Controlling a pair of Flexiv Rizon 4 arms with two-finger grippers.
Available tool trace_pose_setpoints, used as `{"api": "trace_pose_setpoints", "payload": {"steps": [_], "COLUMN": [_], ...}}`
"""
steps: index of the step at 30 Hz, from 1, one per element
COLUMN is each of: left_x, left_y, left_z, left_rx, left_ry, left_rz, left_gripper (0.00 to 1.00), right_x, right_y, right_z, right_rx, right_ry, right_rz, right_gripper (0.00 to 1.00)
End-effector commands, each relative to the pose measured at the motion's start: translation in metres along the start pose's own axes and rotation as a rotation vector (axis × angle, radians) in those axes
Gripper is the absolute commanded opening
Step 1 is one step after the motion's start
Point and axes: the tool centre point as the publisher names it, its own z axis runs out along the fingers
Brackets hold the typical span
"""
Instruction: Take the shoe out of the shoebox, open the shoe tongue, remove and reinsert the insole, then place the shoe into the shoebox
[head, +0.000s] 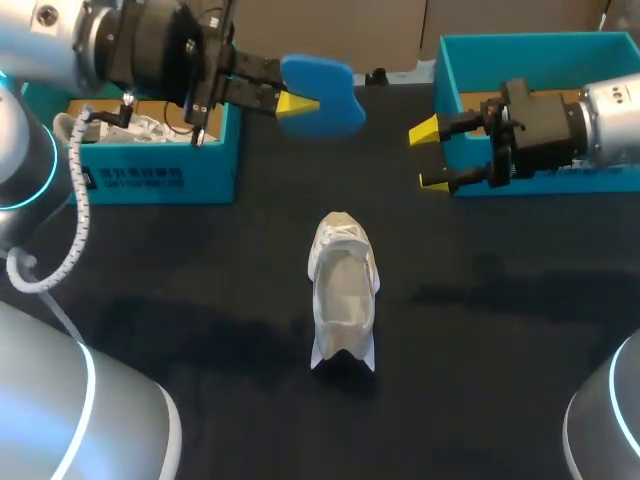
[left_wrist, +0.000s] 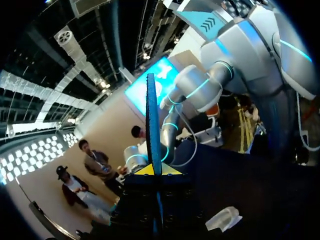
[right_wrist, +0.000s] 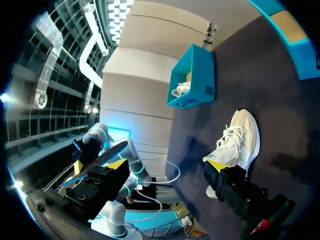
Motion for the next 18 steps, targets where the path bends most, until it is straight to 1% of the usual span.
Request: {"api": "trace_pose_setpoints", "payload": {"steps": [1,6,7,8,9,10,11,13,14,15,18], "left_x": [-0.004,-0.004,-0.001,0.003,0.007,0.012,0.016,0.02,0.022,0.023,0.023], "left_y": [-0.004,-0.004,-0.006,-0.004,0.0,0.003,0.007,0.016,0.021,0.026,0.026], "left_z": [0.0,0.0,0.002,0.006,0.01,0.013,0.016,0.019,0.021,0.022,0.022], "left_rx": [-0.147,-0.147,-0.171,-0.233,-0.24,-0.201,-0.202,-0.157,-0.147,-0.16,-0.16], "left_ry": [-0.009,-0.009,-0.029,-0.025,-0.02,-0.034,-0.022,-0.019,0.008,0.015,0.015], "left_rz": [0.313,0.313,0.442,0.553,0.612,0.665,0.721,0.765,0.816,0.869,0.869], "left_gripper": [0.0,0.0,0.0,0.0,0.0,0.0,0.0,0.0,0.0,0.0,0.0], "right_x": [0.0,0.0,0.0,0.0,0.0,0.0,0.0,0.0,0.0,0.0,0.0], "right_y": [0.0,0.0,0.0,0.0,0.0,0.0,0.0,0.0,0.0,0.0,0.0], "right_z": [0.002,0.002,0.002,0.002,0.002,0.002,0.002,0.002,0.002,0.002,0.002], "right_rx": [0.0,0.0,0.0,0.0,0.0,0.0,0.0,0.0,0.0,0.0,0.0], "right_ry": [-0.001,-0.001,-0.001,-0.001,-0.001,-0.001,-0.001,-0.001,-0.001,-0.001,-0.001], "right_rz": [0.0,0.0,0.0,0.0,0.0,0.0,0.0,0.0,0.0,0.0,0.0], "right_gripper": [1.0,1.0,1.0,1.0,1.0,1.0,1.0,1.0,1.0,1.0,1.0]}}
